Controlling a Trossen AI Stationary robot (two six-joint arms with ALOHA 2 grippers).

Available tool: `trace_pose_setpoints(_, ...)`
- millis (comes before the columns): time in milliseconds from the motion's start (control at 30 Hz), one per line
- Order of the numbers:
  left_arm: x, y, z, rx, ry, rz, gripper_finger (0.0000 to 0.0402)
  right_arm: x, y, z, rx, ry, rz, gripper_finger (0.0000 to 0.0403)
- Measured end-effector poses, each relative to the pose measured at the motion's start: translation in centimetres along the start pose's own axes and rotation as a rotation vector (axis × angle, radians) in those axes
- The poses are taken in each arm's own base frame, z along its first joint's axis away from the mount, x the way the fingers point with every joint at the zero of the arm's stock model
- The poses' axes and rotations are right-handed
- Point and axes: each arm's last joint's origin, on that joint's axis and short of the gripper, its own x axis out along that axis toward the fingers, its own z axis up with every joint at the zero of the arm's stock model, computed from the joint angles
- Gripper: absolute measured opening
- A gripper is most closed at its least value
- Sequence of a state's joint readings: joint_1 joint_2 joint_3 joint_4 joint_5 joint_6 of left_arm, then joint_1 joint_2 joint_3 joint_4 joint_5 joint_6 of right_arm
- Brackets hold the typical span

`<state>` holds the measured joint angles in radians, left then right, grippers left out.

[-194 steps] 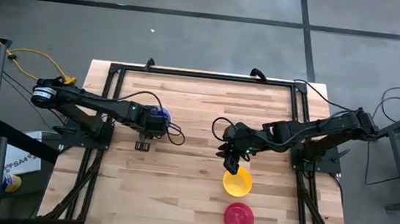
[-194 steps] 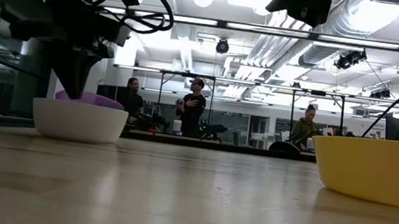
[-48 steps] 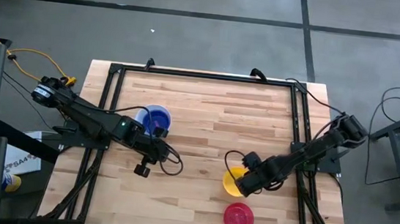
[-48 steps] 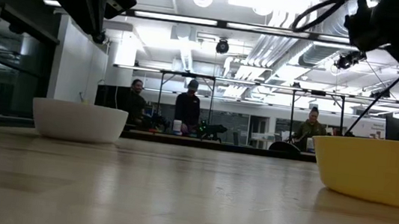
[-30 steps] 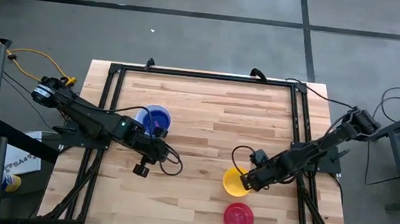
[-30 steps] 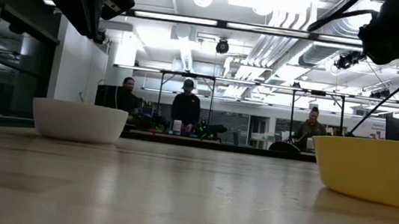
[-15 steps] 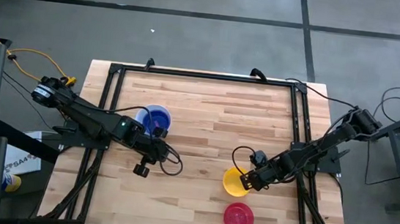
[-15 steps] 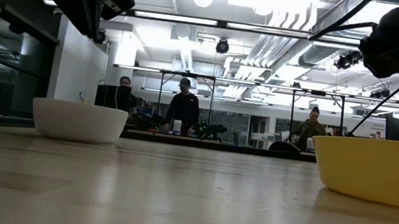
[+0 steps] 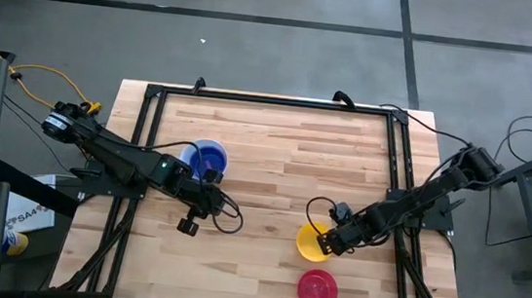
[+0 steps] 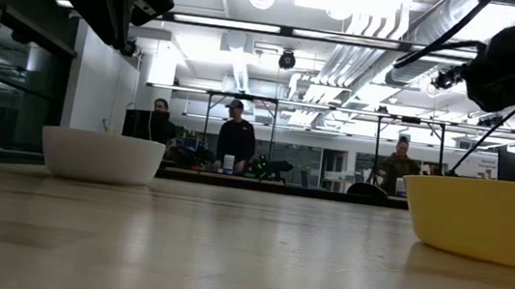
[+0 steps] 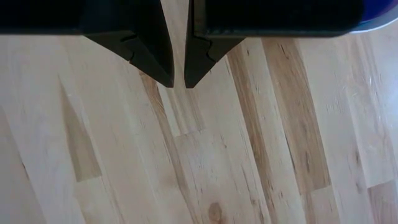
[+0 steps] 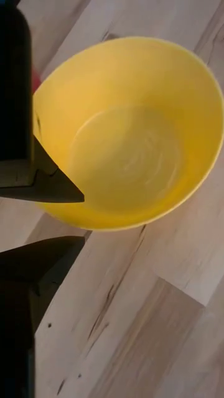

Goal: Nest bowls inside each other
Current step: Stack the yellow bowl on the purple bowl

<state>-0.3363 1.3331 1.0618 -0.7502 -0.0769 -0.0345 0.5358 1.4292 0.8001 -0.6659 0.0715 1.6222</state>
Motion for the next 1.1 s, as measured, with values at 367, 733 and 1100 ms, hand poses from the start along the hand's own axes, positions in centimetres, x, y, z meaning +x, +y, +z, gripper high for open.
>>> trace_pose_setpoints(367,0.0,0.0,0.0,0.0,0.0,0.0,0.0038,1.3,0.4,-0.2,-0.022,0.018,-0.017,0.0091)
trace_pose_setpoints(733,0.0,0.0,0.0,0.0,0.0,0.0,0.0038,1.3,0.4,1.4,-0.032,0.022,-0.017,0.0091)
trace_pose_setpoints(1100,0.0,0.0,0.0,0.0,0.0,0.001,0.0038,1.4,0.3,1.9,-0.036,0.081,-0.026,0.0091)
